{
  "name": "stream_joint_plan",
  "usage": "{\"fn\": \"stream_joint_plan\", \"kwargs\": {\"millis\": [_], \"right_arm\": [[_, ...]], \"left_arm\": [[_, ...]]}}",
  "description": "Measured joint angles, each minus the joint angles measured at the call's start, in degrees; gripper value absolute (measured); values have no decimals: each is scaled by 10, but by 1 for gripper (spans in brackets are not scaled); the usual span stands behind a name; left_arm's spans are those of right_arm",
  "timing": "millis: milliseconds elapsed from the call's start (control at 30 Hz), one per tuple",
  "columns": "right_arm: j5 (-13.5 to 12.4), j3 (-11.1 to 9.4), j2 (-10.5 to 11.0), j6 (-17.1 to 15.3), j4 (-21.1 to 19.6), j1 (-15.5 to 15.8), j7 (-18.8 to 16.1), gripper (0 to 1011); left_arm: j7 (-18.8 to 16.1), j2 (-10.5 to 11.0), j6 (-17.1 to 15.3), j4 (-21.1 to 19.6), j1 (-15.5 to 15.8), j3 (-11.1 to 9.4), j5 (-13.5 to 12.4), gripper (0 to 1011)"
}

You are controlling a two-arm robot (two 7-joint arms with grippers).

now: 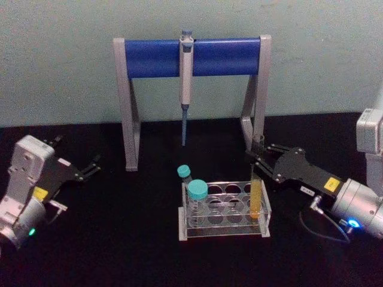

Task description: Pick up the test tube from the test tube rack, shake it, then place it back into the test tube rack.

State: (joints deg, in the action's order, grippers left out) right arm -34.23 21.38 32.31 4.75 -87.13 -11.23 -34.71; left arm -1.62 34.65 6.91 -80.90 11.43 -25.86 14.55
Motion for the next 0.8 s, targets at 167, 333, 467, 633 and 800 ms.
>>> {"fn": "stream_joint_plan", "kwargs": {"millis": [167, 333, 467, 633, 800], "right_arm": [[3, 2, -2, 2, 8, -1, -1, 233], [6, 4, -4, 3, 14, -2, -1, 233], [8, 5, -5, 3, 17, -3, -3, 233], [10, 6, -6, 3, 20, -4, -5, 233], [11, 8, -6, 1, 23, -6, -7, 233]], "left_arm": [[0, 0, 0, 0, 0, 0, 0, 1001], [0, 0, 0, 0, 0, 0, 0, 1001], [0, 0, 0, 0, 0, 0, 0, 1001], [0, 0, 0, 0, 0, 0, 0, 1001], [0, 0, 0, 0, 0, 0, 0, 1001]]}}
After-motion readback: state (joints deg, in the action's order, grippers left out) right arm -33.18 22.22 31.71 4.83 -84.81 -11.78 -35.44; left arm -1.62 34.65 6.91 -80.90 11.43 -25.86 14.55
